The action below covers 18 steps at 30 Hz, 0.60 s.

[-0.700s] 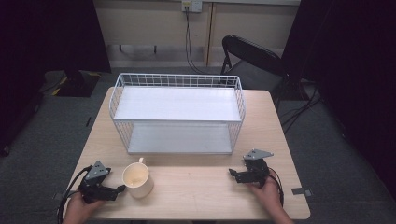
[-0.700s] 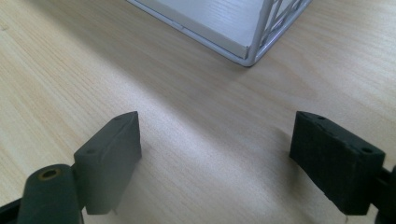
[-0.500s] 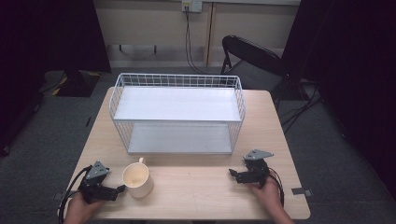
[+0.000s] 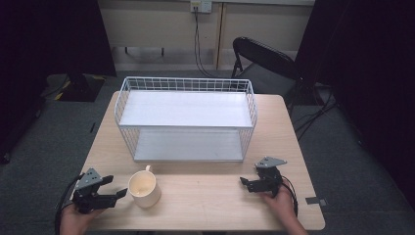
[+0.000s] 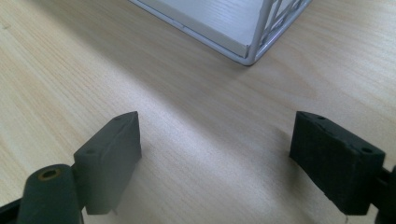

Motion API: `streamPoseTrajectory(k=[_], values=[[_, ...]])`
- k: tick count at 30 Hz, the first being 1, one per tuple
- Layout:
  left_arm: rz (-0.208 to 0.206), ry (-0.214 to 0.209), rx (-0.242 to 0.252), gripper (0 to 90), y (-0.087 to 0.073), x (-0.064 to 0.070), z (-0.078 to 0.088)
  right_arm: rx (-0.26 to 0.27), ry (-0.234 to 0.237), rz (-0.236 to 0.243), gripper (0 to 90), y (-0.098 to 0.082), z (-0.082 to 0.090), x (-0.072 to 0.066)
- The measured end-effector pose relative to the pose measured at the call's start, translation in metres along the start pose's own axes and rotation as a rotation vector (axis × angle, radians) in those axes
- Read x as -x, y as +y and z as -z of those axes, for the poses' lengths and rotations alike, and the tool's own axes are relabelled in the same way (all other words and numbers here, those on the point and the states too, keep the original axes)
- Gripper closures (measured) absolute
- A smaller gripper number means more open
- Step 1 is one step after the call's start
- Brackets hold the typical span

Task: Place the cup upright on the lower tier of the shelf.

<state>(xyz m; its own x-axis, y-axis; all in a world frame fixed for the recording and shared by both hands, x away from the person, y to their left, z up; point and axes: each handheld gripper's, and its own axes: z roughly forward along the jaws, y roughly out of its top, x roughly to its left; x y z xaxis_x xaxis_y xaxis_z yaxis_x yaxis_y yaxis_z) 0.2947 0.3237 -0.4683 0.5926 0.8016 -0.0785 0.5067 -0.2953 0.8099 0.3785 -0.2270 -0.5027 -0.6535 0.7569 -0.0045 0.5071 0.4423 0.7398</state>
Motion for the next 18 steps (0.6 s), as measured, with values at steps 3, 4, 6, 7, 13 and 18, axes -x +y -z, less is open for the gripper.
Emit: streamPoseTrajectory(k=[3,4,6,7,13,18], values=[[0.021,0.001,0.055,22.9,0.008,0.004,0.012,0.000,0.000,0.000,15.8,0.000,0.000,0.000],[0.026,0.001,0.065,24.3,0.009,0.004,0.014,-0.001,0.000,0.000,15.8,0.000,0.000,0.000],[0.029,-0.001,0.087,24.7,0.012,0.005,0.019,-0.001,0.000,0.000,15.8,0.000,0.000,0.000],[0.040,-0.001,0.085,24.1,0.014,0.005,0.020,-0.001,0.000,0.000,15.8,0.000,0.000,0.000],[0.050,-0.020,0.116,25.8,0.028,0.012,0.020,0.000,0.000,0.000,15.8,0.000,0.000,0.000],[0.031,-0.020,0.130,27.4,0.033,0.017,0.018,0.000,0.000,0.000,15.8,0.000,0.000,0.000]])
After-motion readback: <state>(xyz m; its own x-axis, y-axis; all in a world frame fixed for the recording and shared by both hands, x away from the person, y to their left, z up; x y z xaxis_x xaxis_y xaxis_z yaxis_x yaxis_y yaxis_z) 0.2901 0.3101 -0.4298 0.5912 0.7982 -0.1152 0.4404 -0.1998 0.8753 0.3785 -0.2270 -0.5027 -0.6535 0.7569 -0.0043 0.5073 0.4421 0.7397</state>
